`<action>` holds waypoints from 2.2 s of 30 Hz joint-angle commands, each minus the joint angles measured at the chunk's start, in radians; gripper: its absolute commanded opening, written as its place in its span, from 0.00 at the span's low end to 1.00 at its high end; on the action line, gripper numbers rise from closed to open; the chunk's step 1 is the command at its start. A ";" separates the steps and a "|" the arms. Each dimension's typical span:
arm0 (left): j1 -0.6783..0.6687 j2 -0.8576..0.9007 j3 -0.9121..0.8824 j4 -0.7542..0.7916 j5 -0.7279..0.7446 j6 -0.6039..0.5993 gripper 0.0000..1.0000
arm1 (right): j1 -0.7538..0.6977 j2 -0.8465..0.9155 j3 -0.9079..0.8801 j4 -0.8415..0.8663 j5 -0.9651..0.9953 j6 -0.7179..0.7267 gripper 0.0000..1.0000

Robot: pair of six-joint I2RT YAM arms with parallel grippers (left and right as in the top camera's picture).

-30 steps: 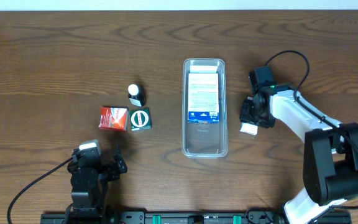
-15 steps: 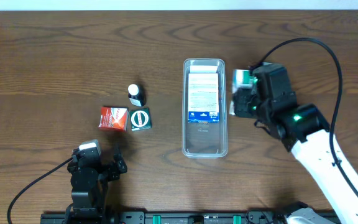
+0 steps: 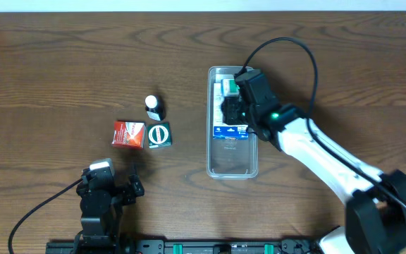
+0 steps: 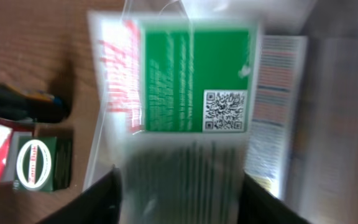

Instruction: Pack container

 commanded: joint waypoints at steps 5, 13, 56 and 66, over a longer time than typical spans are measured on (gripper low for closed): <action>0.004 -0.007 -0.013 0.001 -0.005 0.017 0.98 | 0.006 0.083 0.007 0.084 -0.050 -0.067 0.74; 0.004 -0.007 -0.013 0.001 -0.005 0.017 0.98 | -0.033 0.021 0.009 0.045 -0.051 -0.067 0.36; 0.004 -0.007 -0.013 0.001 -0.005 0.017 0.98 | -0.033 0.175 0.008 0.124 -0.007 -0.033 0.04; 0.004 -0.007 -0.013 0.001 -0.005 0.017 0.98 | -0.041 0.172 0.008 0.189 -0.003 -0.038 0.18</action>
